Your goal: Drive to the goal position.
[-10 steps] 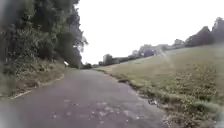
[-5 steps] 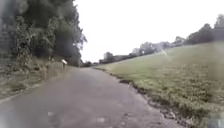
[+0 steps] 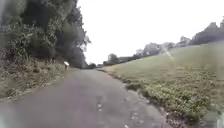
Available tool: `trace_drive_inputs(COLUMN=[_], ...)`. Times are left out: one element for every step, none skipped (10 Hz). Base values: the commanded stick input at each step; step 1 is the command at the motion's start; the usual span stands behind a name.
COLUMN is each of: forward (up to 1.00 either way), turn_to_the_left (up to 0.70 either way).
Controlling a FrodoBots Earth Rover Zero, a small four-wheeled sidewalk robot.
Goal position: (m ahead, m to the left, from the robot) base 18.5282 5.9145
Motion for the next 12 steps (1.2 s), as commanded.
trace_drive_inputs(forward=[1.0, 1.0, 1.0, 1.0, 1.0, 1.0, 1.0, 1.0, 1.0, 1.0, 1.0, 1.0], turn_to_the_left=[0.09, 0.17, 0.17, 0.17, 0.17, 0.19, 0.21, 0.15, 0.05, 0.02, 0.05, 0.09])
